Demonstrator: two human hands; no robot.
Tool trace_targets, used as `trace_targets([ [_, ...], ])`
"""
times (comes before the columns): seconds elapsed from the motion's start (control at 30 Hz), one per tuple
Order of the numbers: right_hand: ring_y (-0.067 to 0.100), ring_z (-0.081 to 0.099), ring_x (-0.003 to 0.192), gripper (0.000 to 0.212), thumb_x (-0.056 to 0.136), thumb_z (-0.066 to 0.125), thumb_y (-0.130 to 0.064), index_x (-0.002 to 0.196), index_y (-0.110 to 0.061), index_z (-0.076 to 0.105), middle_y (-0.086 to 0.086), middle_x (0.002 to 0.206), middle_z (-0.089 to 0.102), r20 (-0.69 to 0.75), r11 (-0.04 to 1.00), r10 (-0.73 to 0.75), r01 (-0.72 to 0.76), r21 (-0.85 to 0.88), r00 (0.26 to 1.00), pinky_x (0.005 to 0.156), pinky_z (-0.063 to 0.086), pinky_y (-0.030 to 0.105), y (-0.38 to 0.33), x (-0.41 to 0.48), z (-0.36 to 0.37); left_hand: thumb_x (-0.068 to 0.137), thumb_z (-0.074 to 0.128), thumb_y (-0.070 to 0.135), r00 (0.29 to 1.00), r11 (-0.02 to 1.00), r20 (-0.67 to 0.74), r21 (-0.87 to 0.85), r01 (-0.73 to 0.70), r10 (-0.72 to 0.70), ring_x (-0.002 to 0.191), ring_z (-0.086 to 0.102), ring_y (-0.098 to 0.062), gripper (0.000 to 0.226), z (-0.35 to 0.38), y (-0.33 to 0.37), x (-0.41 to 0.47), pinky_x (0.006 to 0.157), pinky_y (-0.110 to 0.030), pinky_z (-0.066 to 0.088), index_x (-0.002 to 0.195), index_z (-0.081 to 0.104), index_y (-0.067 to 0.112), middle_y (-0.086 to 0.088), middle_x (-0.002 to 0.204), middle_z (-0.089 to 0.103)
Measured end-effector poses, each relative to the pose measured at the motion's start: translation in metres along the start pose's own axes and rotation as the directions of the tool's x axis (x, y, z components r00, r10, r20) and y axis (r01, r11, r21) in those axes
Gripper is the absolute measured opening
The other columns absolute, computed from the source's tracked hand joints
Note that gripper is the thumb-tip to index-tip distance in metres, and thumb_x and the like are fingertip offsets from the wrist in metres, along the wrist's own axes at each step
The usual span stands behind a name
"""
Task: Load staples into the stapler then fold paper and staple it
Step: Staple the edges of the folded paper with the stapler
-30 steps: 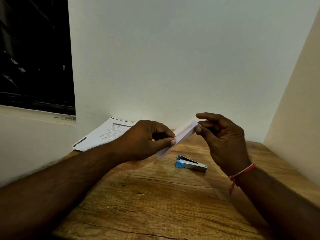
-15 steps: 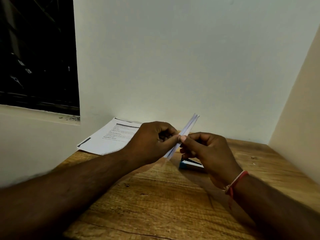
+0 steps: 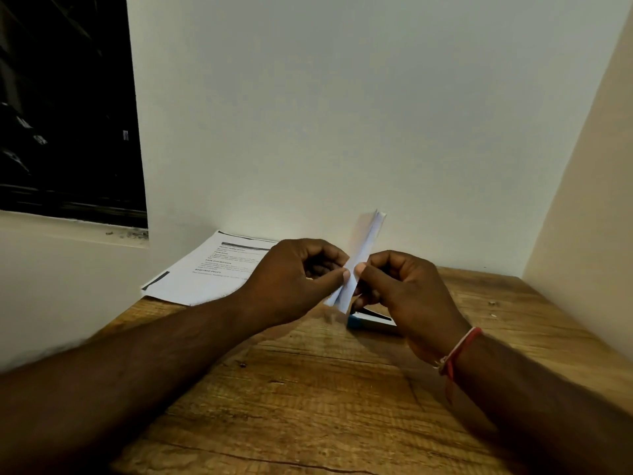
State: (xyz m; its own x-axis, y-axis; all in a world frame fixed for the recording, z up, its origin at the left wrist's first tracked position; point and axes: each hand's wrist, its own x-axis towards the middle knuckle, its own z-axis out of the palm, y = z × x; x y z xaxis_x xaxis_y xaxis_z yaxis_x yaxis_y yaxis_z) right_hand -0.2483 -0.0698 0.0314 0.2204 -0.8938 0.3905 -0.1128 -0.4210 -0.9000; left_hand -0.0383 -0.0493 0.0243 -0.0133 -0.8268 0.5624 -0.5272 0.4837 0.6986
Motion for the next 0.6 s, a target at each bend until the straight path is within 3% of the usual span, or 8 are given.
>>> trace_targets([
  [0.1,0.031,0.080,0.079,0.016,0.105,0.069,-0.015,0.105,-0.002,0.078,0.015,0.090,0.083,-0.006,0.994,0.006,-0.005,0.108,1.000,0.082,0.068,0.043,0.002,0.003,-0.003,0.095,0.089,0.022,1.000,1.000,0.006,-0.026,-0.014,0.014,0.091,0.078,-0.004,0.014,0.000,0.002,-0.002,0.084,-0.021,0.063,0.108,0.087,0.027,0.011,0.099,0.085],
  [0.17,0.031,0.080,0.085,0.020,0.105,0.068,-0.015,0.111,0.003,0.075,0.020,0.099,0.083,0.010,0.971,0.037,-0.038,0.235,0.999,0.083,0.067,0.037,0.003,0.005,-0.006,0.093,0.091,0.035,0.999,0.994,-0.041,-0.105,0.032,-0.036,0.105,0.076,0.000,0.019,0.000,0.005,-0.002,0.092,-0.024,0.061,0.111,0.085,0.034,0.016,0.112,0.083],
  [0.23,0.032,0.080,0.087,0.022,0.105,0.067,-0.014,0.116,0.005,0.073,0.026,0.106,0.081,0.042,0.933,0.046,-0.058,0.355,0.998,0.085,0.068,0.037,0.005,0.008,-0.008,0.085,0.091,0.061,0.981,0.953,-0.079,-0.263,0.150,-0.176,0.128,0.069,-0.001,0.049,0.000,0.005,0.003,0.107,-0.028,0.056,0.127,0.078,0.041,0.017,0.136,0.075],
  [0.3,0.032,0.079,0.088,0.022,0.105,0.065,-0.011,0.118,0.006,0.070,0.027,0.108,0.080,0.063,0.903,0.043,-0.066,0.425,0.997,0.087,0.068,0.039,0.009,0.010,-0.010,0.070,0.091,0.080,0.934,0.814,-0.016,-0.496,0.303,-0.357,0.141,0.065,-0.015,0.095,-0.002,0.004,0.008,0.120,-0.043,0.052,0.147,0.064,0.031,0.004,0.153,0.068],
  [0.37,0.030,0.079,0.088,0.020,0.106,0.063,-0.009,0.120,0.005,0.069,0.024,0.105,0.080,0.079,0.889,0.049,-0.079,0.452,0.996,0.087,0.068,0.039,0.012,0.012,-0.011,0.076,0.098,0.064,0.899,0.606,0.131,-0.697,0.383,-0.418,0.134,0.074,-0.031,0.106,-0.004,-0.003,0.012,0.119,-0.052,0.056,0.154,0.054,0.007,-0.016,0.146,0.074],
  [0.43,0.029,0.079,0.086,0.019,0.106,0.062,-0.008,0.118,0.005,0.070,0.023,0.102,0.080,0.088,0.883,0.067,-0.100,0.459,0.994,0.085,0.069,0.038,0.014,0.012,-0.011,0.093,0.093,0.032,0.904,0.520,0.228,-0.755,0.400,-0.363,0.127,0.078,-0.041,0.071,-0.002,0.001,0.009,0.115,-0.058,0.059,0.143,0.059,-0.006,-0.025,0.135,0.078],
  [0.5,0.029,0.077,0.083,0.020,0.106,0.063,-0.009,0.118,0.004,0.072,0.023,0.100,0.080,0.087,0.903,0.084,-0.112,0.414,0.993,0.080,0.069,0.036,0.014,0.012,-0.013,0.096,0.086,0.011,0.905,0.530,0.235,-0.747,0.401,-0.353,0.124,0.078,-0.046,0.051,0.000,0.002,0.006,0.112,-0.060,0.060,0.141,0.065,-0.003,-0.025,0.131,0.080],
  [0.6,0.026,0.072,0.083,0.021,0.107,0.065,-0.020,0.112,-0.006,0.080,0.012,0.097,0.084,0.061,0.983,0.083,-0.092,0.157,0.995,0.074,0.062,0.037,0.012,0.013,-0.019,0.087,0.093,0.001,0.930,0.639,0.115,-0.697,0.326,-0.349,0.120,0.080,-0.043,0.065,0.000,-0.004,0.007,0.096,-0.055,0.067,0.145,0.065,0.007,-0.019,0.130,0.081],
])
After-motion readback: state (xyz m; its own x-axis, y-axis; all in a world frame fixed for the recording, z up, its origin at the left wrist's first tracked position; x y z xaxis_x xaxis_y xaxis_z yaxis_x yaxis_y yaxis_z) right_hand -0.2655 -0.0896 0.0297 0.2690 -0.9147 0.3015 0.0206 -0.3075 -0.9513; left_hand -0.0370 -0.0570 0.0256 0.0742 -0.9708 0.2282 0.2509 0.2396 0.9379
